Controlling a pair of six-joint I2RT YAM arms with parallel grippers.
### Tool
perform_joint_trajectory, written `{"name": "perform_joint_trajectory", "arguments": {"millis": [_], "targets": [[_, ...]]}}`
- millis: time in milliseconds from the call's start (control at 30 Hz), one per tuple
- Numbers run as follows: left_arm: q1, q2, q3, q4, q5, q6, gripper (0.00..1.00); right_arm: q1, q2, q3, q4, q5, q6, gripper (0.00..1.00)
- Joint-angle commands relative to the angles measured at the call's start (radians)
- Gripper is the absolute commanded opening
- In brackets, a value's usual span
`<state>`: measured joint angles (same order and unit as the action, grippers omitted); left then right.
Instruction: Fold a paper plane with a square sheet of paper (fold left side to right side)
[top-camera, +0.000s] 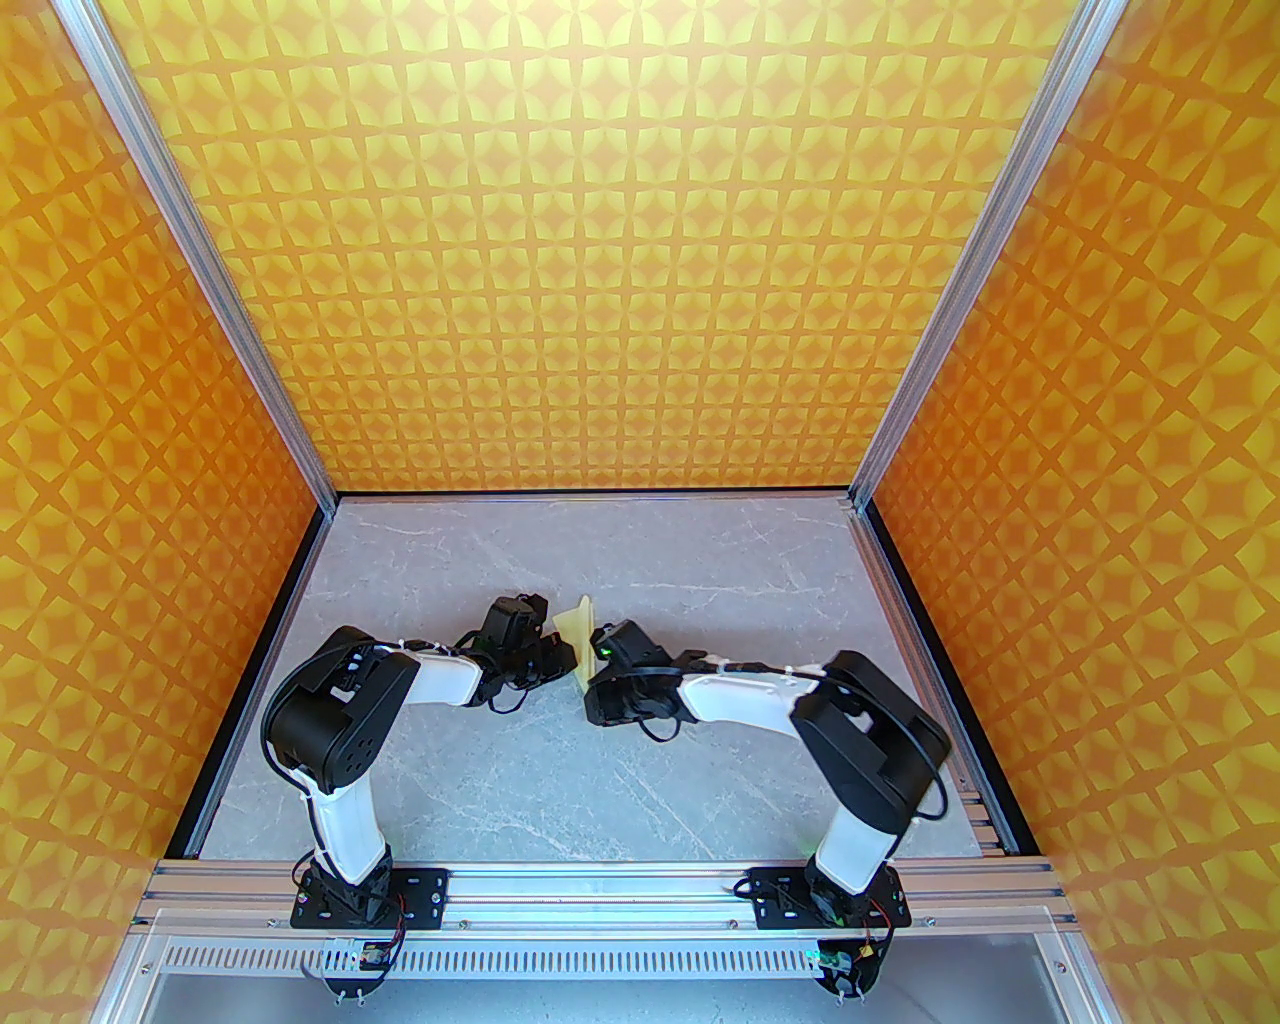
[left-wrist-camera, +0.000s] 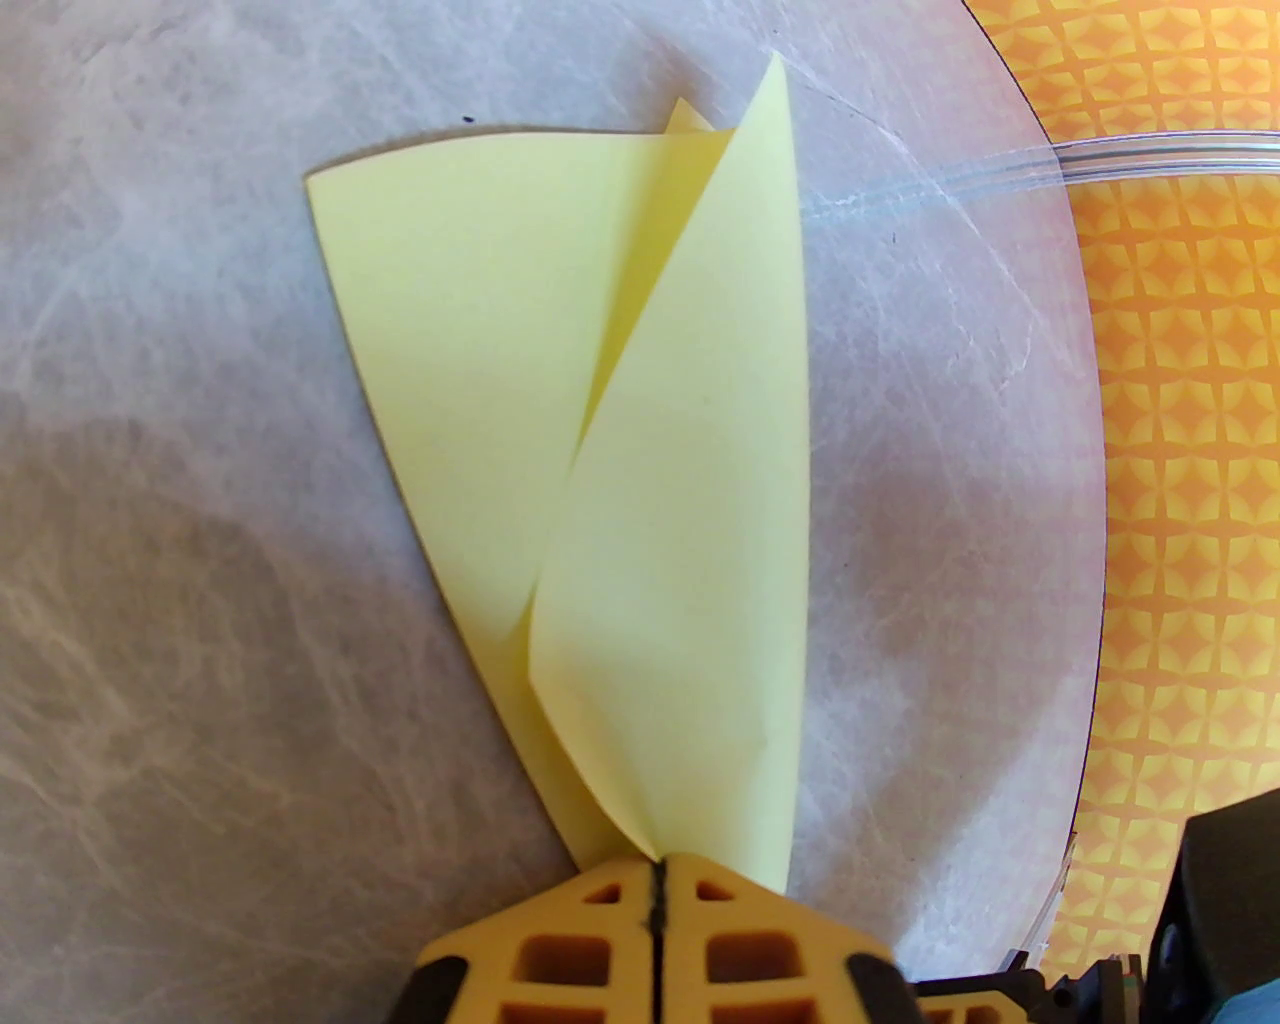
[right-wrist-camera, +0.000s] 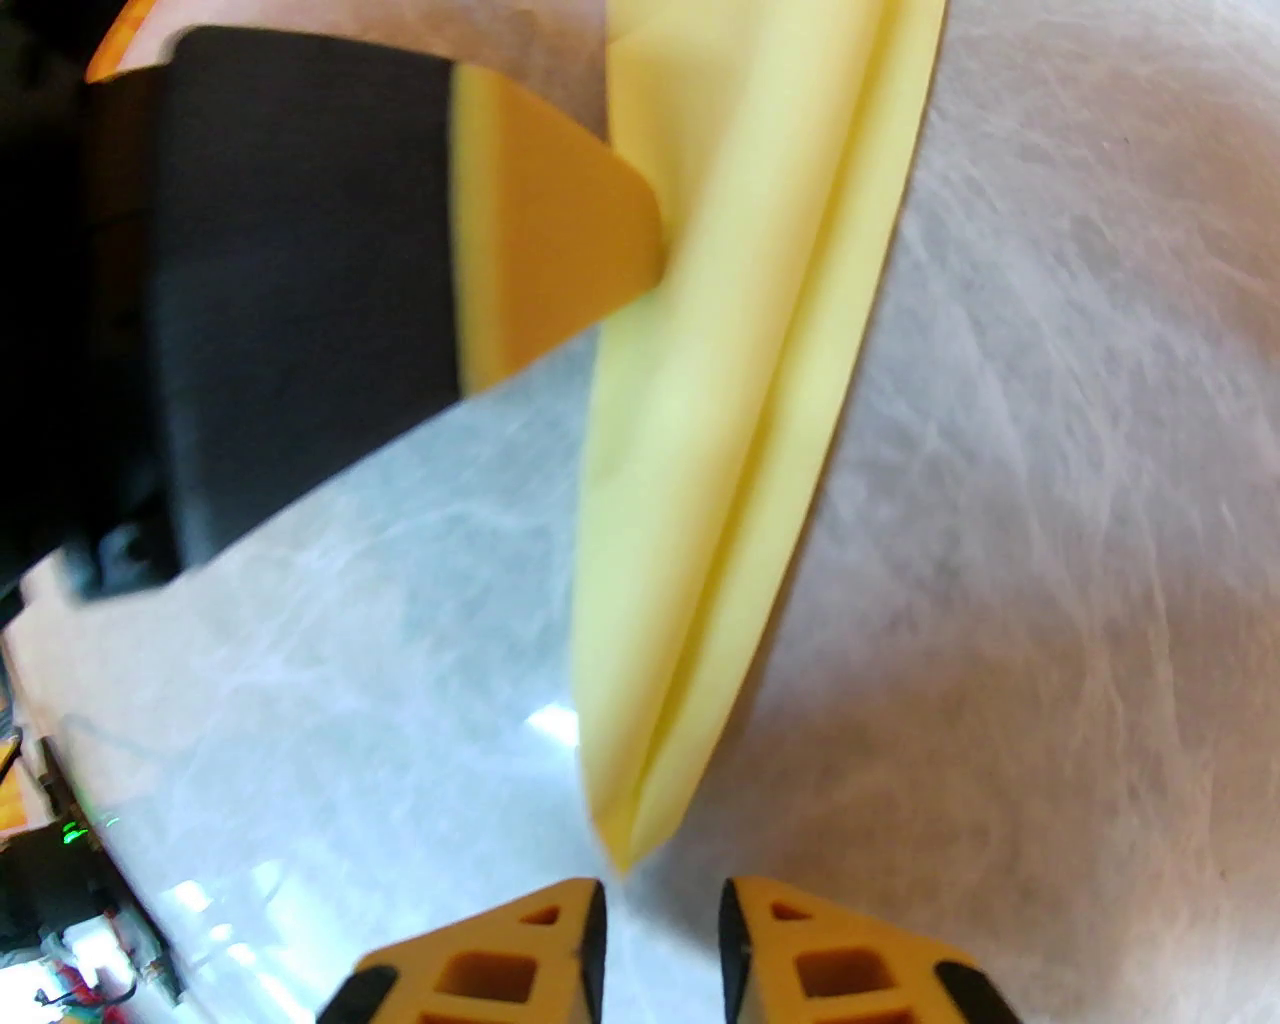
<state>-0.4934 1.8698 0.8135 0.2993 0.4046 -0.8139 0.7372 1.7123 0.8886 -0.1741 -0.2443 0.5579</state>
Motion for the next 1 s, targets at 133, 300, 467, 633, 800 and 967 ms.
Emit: {"name": "perform_joint_trajectory", "arguments": {"millis": [133, 300, 467, 633, 800, 967], "targets": [[0.007, 0.024, 0.017, -0.025, 0.005, 0.016, 0.05, -0.090, -0.007, -0.088, 0.339, -0.287, 0.175, 0.00], [0.007, 0.022, 0.018, -0.027, 0.006, 0.016, 0.05, -0.121, 0.060, -0.108, 0.470, -0.350, 0.264, 0.00], [0.006, 0.022, 0.018, -0.022, 0.004, 0.009, 0.05, -0.121, 0.089, -0.057, 0.396, -0.331, 0.231, 0.00], [0.003, 0.025, 0.017, -0.012, 0.007, 0.004, 0.05, -0.121, 0.124, -0.006, 0.341, -0.336, 0.211, 0.02], [-0.001, 0.030, 0.018, -0.011, 0.007, 0.001, 0.05, -0.121, 0.160, 0.019, 0.300, -0.337, 0.197, 0.02], [-0.002, 0.033, 0.018, -0.009, 0.007, -0.001, 0.05, -0.121, 0.176, 0.018, 0.271, -0.320, 0.181, 0.02]]}}
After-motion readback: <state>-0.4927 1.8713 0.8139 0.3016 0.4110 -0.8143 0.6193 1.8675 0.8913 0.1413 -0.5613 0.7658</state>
